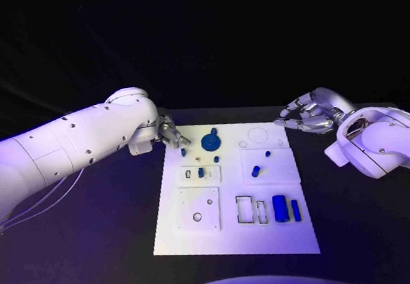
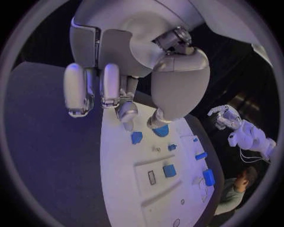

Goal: Assemble the parts on the task board

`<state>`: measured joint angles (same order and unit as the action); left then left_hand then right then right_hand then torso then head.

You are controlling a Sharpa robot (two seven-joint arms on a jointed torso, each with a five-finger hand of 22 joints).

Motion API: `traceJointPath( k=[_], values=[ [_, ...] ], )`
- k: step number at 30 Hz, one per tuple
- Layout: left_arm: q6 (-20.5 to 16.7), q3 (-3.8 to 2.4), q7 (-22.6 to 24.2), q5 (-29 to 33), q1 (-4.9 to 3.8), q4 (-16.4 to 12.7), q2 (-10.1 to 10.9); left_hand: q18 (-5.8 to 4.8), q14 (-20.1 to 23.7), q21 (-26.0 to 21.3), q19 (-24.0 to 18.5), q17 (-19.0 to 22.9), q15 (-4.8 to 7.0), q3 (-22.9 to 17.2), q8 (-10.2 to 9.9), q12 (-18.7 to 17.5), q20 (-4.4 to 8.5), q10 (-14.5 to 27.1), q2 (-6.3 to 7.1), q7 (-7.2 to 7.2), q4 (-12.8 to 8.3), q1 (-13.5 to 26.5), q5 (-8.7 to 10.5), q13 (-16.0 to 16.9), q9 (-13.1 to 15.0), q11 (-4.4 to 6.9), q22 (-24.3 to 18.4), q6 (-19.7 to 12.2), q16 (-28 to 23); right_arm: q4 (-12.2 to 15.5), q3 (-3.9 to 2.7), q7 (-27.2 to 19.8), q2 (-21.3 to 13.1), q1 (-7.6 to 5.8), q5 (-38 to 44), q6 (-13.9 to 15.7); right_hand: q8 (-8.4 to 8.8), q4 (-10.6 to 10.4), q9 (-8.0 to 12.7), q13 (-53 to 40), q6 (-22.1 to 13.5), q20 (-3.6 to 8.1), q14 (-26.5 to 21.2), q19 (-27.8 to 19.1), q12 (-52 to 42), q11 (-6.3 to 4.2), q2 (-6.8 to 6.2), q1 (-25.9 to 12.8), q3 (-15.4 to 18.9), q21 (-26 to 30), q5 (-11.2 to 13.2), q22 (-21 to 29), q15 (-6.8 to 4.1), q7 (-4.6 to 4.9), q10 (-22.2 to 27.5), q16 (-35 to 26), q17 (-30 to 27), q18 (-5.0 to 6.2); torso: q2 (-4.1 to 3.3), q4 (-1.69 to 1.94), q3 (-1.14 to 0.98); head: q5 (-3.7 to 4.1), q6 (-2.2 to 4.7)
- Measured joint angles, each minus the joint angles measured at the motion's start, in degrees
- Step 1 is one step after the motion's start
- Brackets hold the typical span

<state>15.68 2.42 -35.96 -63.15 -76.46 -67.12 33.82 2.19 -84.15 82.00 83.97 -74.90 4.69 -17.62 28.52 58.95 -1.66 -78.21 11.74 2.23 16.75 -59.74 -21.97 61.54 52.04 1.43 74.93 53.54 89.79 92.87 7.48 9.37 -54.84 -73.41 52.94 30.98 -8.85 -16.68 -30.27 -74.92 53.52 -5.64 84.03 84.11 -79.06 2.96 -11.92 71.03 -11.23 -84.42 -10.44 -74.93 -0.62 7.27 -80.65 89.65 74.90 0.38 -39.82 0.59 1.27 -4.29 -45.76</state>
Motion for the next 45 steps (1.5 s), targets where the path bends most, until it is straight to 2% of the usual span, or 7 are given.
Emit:
traceJointPath(
  k=[4,8,24,34,38,42,45],
  values=[
    [0.5,0.27,0.1,0.1,0.08,0.3,-0.3,0.0,0.0,0.0,0.2,0.0,0.0,0.0,0.0,0.0,-0.2,0.0,0.0,0.0,0.0,0.0,0.0,0.0,0.0,0.0,0.0,0.0,0.0,0.0,0.0,0.0,0.0,0.0,0.0,0.0,0.0,0.0,0.0,0.0,0.0,0.0,0.0,0.0,0.0,0.0,0.0,0.0,0.0,0.0,0.0,0.0,0.0,0.0,0.0,0.0,0.0,0.0,0.04,0.01,-0.01,0.01,-0.1],
    [0.9,0.51,0.2,0.1,0.26,0.8,-0.6,0.01,0.0,0.0,0.2,0.0,0.0,0.0,0.0,0.0,-0.19,0.0,-0.55,0.0,0.0,-0.6,0.0,0.0,-0.1,0.0,0.0,0.0,0.0,0.0,0.0,0.0,0.0,0.0,0.0,0.0,-0.04,0.1,0.0,0.0,0.0,0.0,0.0,0.0,0.0,0.0,0.01,0.0,0.1,0.0,0.0,0.0,0.0,0.0,0.0,0.0,0.0,0.0,0.07,0.01,-0.03,-0.03,-0.22],
    [1.8,0.88,0.4,0.4,0.43,1.4,-0.9,0.0,0.0,0.0,0.2,0.0,0.0,-0.2,-0.3,0.0,-0.19,0.0,-1.43,0.0,-0.2,-1.4,-0.23,0.0,-0.3,0.0,0.0,0.0,0.0,0.1,0.0,0.0,0.0,0.0,0.0,0.0,-0.22,0.2,-0.1,0.0,0.0,0.0,0.0,0.0,0.0,0.0,0.23,0.2,0.1,0.0,-0.3,0.0,0.0,0.0,0.0,0.0,0.0,0.0,0.08,0.0,-0.07,-0.12,-0.54],
    [2.0,1.01,0.5,0.8,0.58,1.6,-1.2,0.01,0.0,-0.2,0.2,0.0,0.0,-1.4,-0.3,0.0,-0.19,0.0,-2.48,0.0,-0.4,-4.9,0.06,0.0,-0.6,0.0,0.0,0.0,0.0,0.1,0.0,0.0,0.1,0.0,0.0,0.0,-0.22,0.2,-0.2,0.0,0.0,0.0,0.0,0.0,0.0,0.0,0.45,0.5,0.5,0.0,-0.9,0.0,0.0,0.0,0.0,0.0,0.0,0.0,0.13,-0.01,-0.07,-0.08,-0.6],
    [2.0,1.03,0.6,1.0,0.59,1.6,-1.3,0.0,0.0,-0.2,0.2,0.0,0.0,-2.9,-0.3,0.0,-0.19,0.0,-3.42,0.0,-0.3,-6.8,2.94,0.0,-0.9,0.0,0.0,0.0,0.0,0.0,0.0,0.0,0.2,0.0,0.0,0.0,-0.22,0.2,-0.2,0.0,0.0,0.0,0.0,0.0,0.0,0.0,0.45,0.5,0.5,0.0,-0.9,0.0,0.0,0.0,0.0,0.0,0.0,0.0,0.13,0.0,-0.07,-0.08,-0.65],
    [2.0,1.03,0.8,1.3,0.57,1.6,-1.3,0.0,0.0,-0.5,0.2,0.0,0.0,-6.2,-0.3,0.0,-0.19,0.2,-4.19,0.01,-0.5,-9.8,8.83,-0.1,-1.1,0.21,0.0,0.0,0.0,0.0,-0.01,0.0,0.2,0.0,0.0,0.0,-0.22,0.2,-0.3,0.0,0.0,0.0,0.0,0.0,0.0,0.0,0.48,0.5,0.5,0.0,-1.1,0.0,0.0,0.0,0.0,0.0,0.0,0.0,0.13,0.03,-0.06,-0.08,-0.7],
    [1.9,1.01,0.9,1.7,0.54,1.6,-1.3,0.0,0.0,-0.5,0.2,0.0,0.0,-11.0,-0.3,0.0,-0.19,0.2,-4.08,0.1,-1.5,-12.2,13.06,-0.1,-1.3,0.21,0.0,-0.1,0.0,0.0,-0.01,0.1,0.2,0.0,0.0,-0.1,-0.22,0.2,-0.3,0.0,0.0,0.0,0.0,0.0,0.0,0.0,0.68,0.7,0.5,0.0,-1.2,0.0,0.0,0.0,0.0,0.0,0.0,0.0,0.12,0.02,-0.05,-0.1,-0.78]
  ],
)
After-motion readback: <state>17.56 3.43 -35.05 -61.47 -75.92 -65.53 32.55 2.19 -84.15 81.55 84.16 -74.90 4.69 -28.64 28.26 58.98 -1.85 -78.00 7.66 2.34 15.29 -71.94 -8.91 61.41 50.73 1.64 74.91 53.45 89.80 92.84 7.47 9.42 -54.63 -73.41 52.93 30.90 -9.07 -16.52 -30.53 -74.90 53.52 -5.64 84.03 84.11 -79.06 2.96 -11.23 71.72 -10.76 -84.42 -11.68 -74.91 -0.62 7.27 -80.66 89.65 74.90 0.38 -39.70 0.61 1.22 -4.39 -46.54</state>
